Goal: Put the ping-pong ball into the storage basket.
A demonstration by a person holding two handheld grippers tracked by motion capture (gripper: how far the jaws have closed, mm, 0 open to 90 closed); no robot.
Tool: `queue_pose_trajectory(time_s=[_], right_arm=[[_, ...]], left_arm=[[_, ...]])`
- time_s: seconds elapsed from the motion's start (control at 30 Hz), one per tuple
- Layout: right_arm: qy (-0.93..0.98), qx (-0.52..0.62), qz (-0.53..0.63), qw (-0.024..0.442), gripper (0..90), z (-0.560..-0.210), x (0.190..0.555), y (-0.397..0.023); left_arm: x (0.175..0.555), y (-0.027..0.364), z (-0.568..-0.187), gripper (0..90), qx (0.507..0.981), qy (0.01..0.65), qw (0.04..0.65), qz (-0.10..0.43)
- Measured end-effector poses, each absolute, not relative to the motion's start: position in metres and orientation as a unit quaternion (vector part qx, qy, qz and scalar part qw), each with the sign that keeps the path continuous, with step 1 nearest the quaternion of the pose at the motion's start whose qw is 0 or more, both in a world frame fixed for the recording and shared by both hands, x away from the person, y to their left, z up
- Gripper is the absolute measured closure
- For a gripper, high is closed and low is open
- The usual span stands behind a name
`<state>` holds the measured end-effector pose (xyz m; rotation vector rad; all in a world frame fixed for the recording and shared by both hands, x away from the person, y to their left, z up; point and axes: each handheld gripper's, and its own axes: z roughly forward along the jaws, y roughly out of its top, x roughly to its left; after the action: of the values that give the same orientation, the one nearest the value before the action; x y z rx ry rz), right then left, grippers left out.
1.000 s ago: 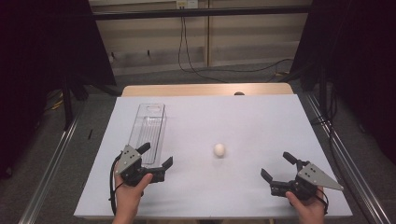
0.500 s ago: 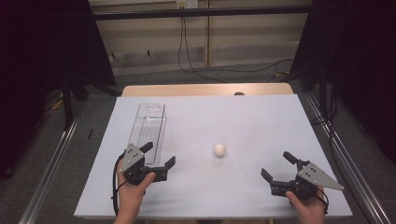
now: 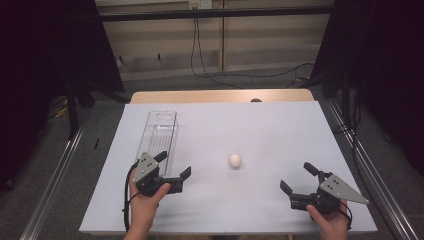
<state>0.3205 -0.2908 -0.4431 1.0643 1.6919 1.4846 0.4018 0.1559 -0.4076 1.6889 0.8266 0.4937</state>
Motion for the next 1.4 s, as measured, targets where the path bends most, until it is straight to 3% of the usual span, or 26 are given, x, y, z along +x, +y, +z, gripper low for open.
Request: queue_pose_trajectory(time_s=[1.4], right_arm=[[0.639, 0.408, 0.566, 0.323, 0.8, -0.442, 0.318, -0.293]], left_arm=[[0.413, 0.121, -0.406, 2.5, 0.722, 0.334, 0.573, 0.198]])
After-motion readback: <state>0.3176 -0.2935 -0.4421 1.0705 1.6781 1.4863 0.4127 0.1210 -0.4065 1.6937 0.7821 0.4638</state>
